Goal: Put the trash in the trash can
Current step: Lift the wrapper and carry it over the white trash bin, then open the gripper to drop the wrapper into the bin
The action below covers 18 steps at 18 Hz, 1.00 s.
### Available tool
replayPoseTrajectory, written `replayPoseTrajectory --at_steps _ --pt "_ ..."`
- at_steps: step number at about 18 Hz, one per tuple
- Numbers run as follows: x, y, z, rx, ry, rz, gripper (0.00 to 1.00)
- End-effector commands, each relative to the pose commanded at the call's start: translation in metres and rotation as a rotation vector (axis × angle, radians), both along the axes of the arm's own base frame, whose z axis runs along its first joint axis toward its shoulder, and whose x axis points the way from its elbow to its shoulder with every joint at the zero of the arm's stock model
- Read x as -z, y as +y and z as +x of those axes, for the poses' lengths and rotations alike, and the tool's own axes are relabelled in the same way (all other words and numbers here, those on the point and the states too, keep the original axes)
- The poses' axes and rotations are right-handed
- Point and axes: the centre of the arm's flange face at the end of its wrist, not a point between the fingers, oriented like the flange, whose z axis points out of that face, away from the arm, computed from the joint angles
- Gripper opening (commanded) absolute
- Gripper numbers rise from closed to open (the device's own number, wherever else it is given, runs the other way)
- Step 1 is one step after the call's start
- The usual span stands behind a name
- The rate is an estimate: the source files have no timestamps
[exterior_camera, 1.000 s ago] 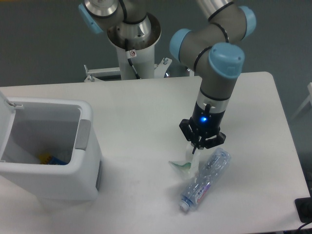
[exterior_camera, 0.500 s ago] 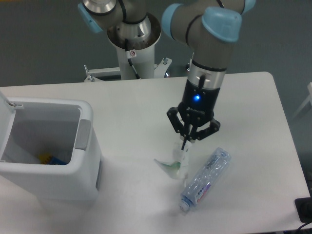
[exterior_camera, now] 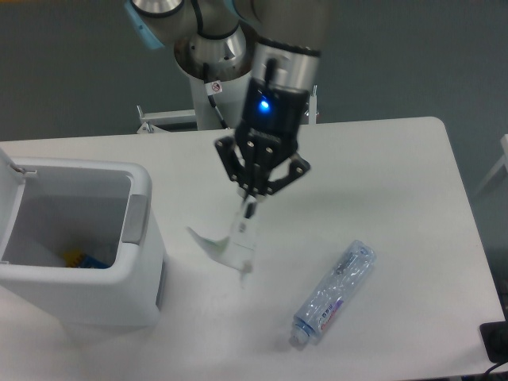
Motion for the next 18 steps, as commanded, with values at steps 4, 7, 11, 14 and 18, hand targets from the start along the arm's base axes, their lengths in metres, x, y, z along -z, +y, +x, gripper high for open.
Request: replayPoseTrajectory --at_steps 4,7,11,14,18 --pt "-0.005 0.016 0.038 0.044 -0.015 0.003 0.00" --pt "-0.009 0.025 0.065 0.087 -0.013 0.007 0.00" --pt "-0.007 0.033 0.097 0.105 -0.041 -0.003 0.00" --pt "-0.005 0.040 0.119 0.152 -0.039 -0.007 0.12" --pt "0.000 0.044 0.123 0.168 -0.043 -0.011 0.58"
